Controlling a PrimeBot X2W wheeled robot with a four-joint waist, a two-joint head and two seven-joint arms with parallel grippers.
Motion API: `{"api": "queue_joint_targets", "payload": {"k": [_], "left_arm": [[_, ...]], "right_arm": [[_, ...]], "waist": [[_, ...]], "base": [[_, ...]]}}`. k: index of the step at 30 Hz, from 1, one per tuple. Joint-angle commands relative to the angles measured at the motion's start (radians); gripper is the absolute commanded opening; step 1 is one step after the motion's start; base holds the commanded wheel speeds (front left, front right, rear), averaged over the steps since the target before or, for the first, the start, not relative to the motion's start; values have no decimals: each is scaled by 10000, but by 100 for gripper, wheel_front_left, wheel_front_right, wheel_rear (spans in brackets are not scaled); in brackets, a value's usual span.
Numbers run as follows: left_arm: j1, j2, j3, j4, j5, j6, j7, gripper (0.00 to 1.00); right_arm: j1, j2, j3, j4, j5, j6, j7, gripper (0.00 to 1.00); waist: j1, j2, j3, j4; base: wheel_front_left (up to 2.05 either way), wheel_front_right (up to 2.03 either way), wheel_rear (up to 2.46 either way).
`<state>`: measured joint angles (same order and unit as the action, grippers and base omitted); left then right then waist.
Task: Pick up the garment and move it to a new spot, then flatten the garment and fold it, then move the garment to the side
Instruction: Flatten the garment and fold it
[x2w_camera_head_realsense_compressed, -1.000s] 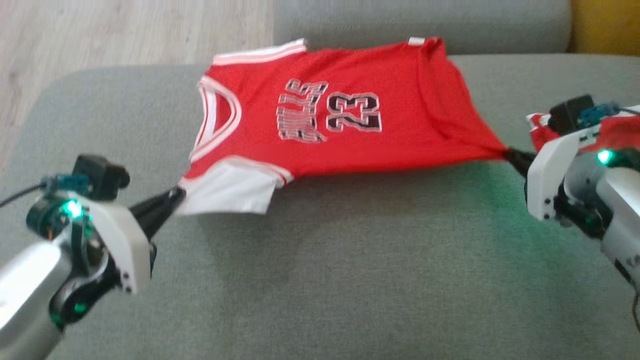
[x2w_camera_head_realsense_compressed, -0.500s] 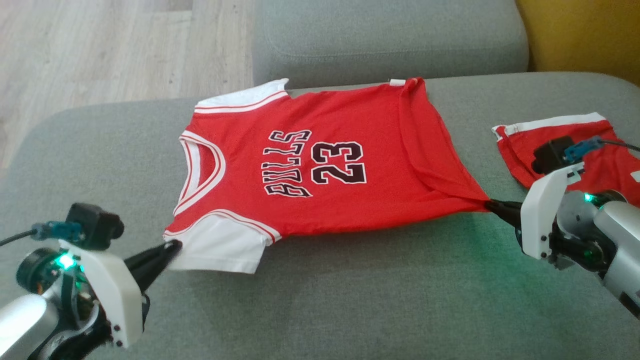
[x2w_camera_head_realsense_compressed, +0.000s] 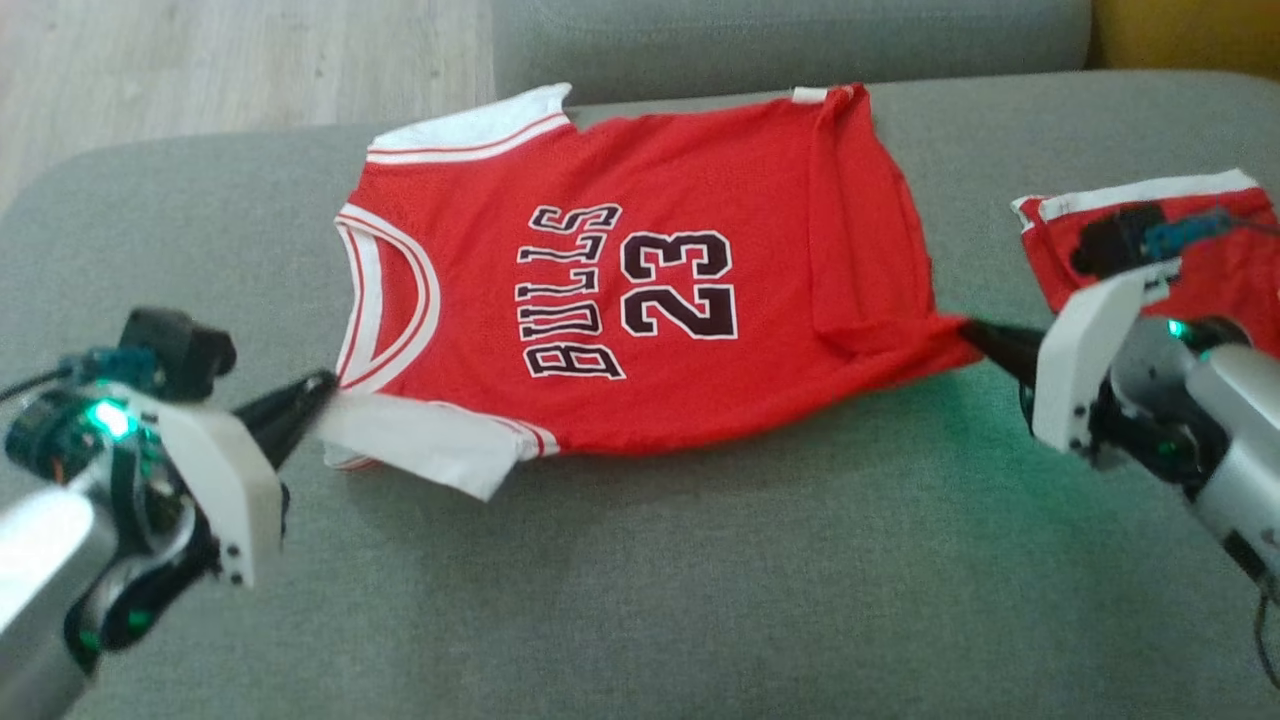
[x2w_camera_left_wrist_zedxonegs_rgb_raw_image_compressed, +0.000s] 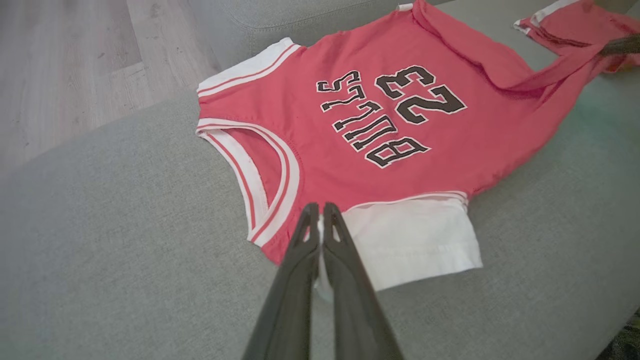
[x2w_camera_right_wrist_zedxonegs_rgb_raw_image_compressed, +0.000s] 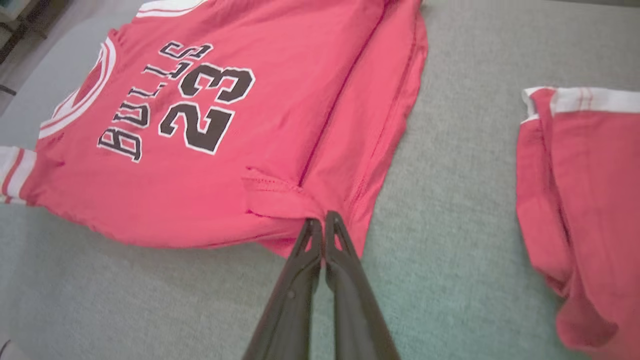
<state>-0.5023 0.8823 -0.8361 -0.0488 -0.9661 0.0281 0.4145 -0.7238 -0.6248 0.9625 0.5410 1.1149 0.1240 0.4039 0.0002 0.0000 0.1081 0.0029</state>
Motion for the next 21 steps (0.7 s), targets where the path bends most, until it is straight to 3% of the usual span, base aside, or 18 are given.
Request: {"api": "queue_joint_targets", "payload": {"k": [1,10,21], "left_arm": [[-979,337,584,159,329,-133,92,0],[-2733,-455,152,1947,1448,-722,492,0],[-4597,-1436,-482,4168,2913,-1154,264,0]], "right_arm": [[-417,15,-261,-28,-96,67,-178,0],[-1154,704,-493,883,-518,67,-407,0],[-2101,1429,-577,1983,-1059,67,-990,0]], "waist": [[-2,0,211,-44],[-2,0,726,-98],[-2,0,1534,-254]], "base": [[0,0,0],[0,0,0],[0,0,0]]}}
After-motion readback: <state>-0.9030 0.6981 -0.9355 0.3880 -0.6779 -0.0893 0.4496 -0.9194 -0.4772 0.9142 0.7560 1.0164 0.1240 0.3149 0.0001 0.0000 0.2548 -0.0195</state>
